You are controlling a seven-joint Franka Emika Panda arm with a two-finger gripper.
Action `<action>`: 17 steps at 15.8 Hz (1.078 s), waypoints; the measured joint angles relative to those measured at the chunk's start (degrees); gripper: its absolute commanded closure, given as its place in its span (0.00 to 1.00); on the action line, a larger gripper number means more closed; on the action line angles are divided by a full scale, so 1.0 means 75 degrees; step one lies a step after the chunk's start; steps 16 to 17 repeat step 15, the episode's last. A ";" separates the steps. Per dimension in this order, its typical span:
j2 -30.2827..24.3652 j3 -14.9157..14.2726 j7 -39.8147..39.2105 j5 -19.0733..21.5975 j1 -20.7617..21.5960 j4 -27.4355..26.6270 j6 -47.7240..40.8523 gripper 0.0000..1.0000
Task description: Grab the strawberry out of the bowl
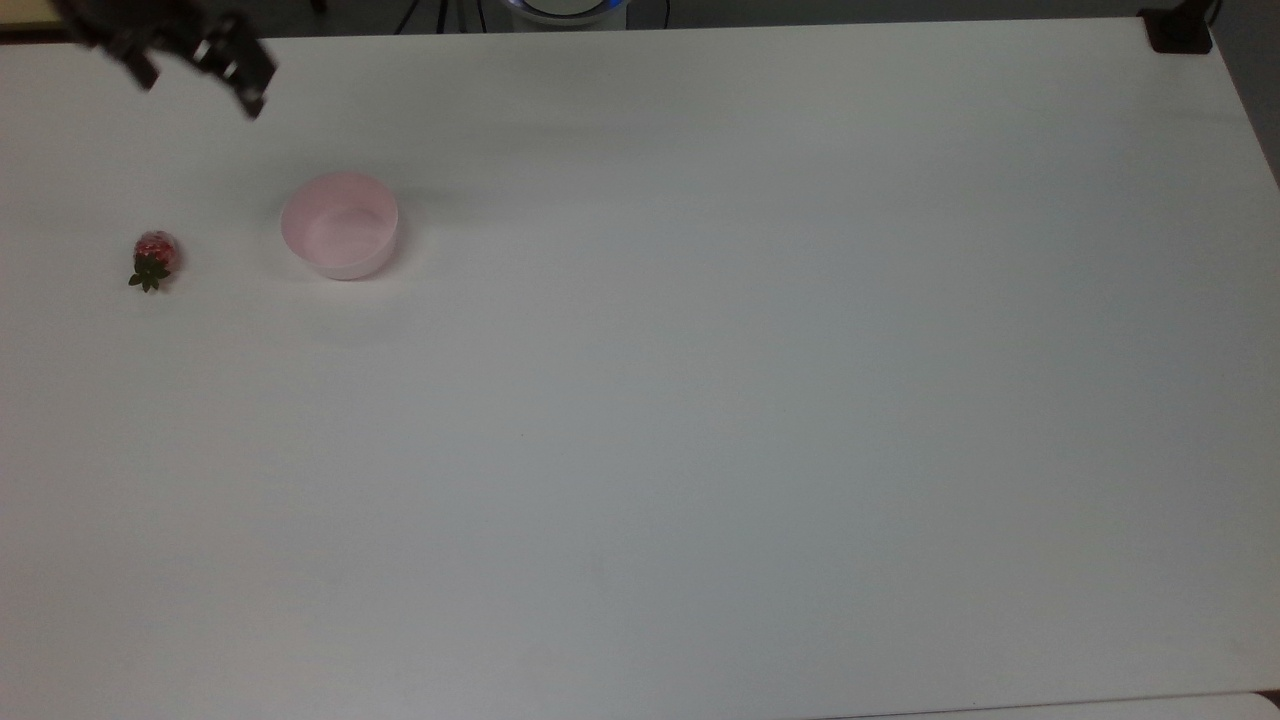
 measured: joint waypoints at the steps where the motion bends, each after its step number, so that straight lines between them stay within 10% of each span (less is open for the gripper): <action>1: -0.0274 0.0029 0.0342 0.0002 0.0243 -0.0032 -0.0239 0.00; 10: -0.1829 -0.0260 0.1277 0.0004 0.2863 -0.1497 -0.0175 0.00; 17: -0.1805 -0.0361 0.0710 0.0003 0.3016 -0.1649 0.0294 0.00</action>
